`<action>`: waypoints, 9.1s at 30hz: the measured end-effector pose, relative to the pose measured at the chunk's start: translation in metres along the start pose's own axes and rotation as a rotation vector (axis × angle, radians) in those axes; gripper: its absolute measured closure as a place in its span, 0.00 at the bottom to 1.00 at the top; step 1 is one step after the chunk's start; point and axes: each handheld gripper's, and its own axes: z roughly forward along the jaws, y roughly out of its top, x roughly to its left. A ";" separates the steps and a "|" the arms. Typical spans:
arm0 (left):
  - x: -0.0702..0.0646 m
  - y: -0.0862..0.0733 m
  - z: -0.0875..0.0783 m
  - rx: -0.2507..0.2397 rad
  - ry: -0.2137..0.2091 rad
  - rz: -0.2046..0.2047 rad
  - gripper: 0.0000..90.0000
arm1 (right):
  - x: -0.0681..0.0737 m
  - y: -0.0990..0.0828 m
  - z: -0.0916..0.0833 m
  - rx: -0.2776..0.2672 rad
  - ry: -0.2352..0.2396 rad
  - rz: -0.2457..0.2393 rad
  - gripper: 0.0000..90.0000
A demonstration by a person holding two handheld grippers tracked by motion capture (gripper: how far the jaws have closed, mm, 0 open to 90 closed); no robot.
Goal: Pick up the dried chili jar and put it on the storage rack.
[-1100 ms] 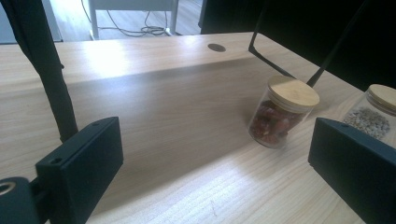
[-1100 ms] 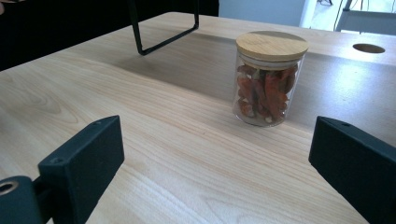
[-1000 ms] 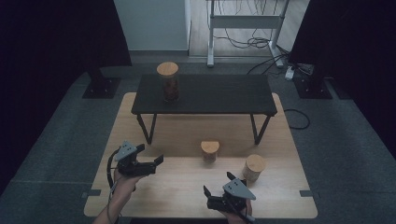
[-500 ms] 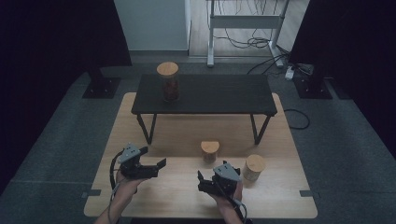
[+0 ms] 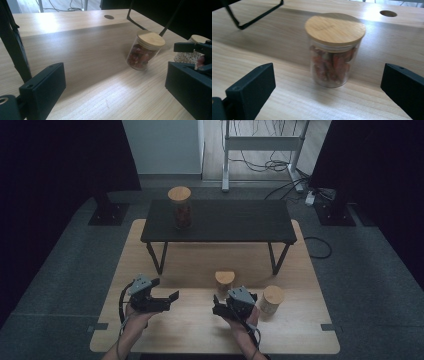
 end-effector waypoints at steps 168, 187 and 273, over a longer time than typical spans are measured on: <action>0.007 -0.011 0.008 0.030 0.023 -0.013 0.03 | -0.023 0.003 -0.023 -0.222 0.056 0.038 0.28; 0.006 -0.012 0.007 0.029 0.026 -0.013 0.03 | -0.023 0.018 -0.040 -0.288 0.057 0.030 0.28; 0.015 -0.014 0.013 0.047 0.018 -0.042 0.03 | -0.044 0.067 -0.033 -0.432 0.011 0.033 0.28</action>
